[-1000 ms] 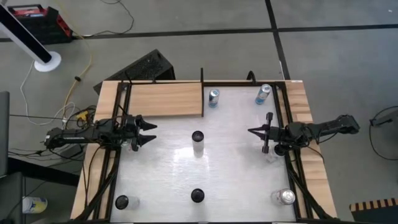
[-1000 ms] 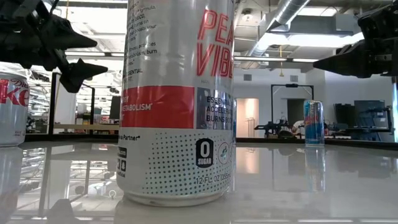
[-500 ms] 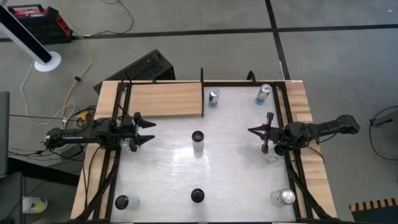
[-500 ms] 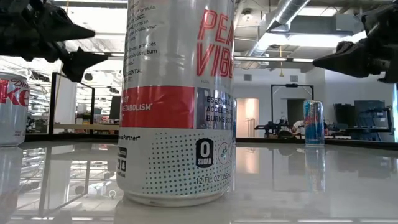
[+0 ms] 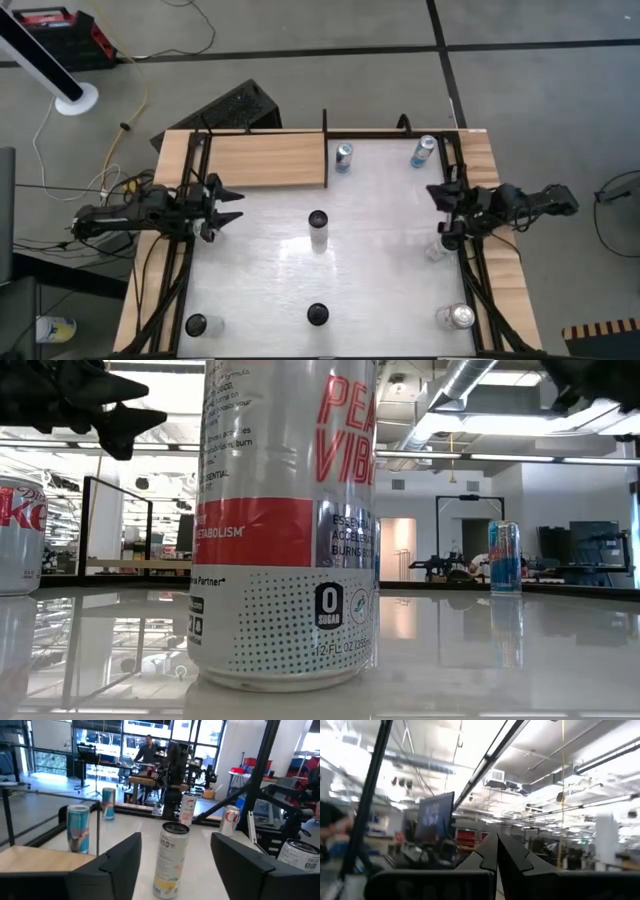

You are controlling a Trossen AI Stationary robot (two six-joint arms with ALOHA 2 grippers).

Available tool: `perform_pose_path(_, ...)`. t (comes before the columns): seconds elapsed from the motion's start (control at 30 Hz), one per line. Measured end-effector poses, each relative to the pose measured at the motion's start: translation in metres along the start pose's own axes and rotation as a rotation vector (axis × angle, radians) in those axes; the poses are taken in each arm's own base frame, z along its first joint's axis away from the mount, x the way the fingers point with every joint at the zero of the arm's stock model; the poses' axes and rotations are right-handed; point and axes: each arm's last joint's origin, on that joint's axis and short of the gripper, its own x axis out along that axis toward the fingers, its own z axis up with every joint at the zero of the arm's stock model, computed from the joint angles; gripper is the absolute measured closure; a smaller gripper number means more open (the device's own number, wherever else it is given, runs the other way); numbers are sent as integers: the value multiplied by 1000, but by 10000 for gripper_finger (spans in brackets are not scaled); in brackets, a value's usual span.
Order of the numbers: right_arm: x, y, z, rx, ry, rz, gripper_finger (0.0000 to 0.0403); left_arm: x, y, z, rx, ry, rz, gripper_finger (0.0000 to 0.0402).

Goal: Place canned beverage on shelf
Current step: Put the left red and silver soda can on the shelf

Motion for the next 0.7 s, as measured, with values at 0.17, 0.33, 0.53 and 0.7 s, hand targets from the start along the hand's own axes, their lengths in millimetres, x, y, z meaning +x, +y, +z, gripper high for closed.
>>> perform_pose_path(0.17,20,2,14,11,186,48,370,-3,0,9,-8,32,27,237)
perform_pose_path(0.33,52,9,26,3,302,58,366,-7,-1,20,-33,53,29,287)
perform_pose_path(0.53,92,18,46,-42,414,89,349,-8,-3,20,-56,89,-37,351)
perform_pose_path(0.7,124,26,57,-77,502,114,338,-7,-5,18,-89,117,-70,397)
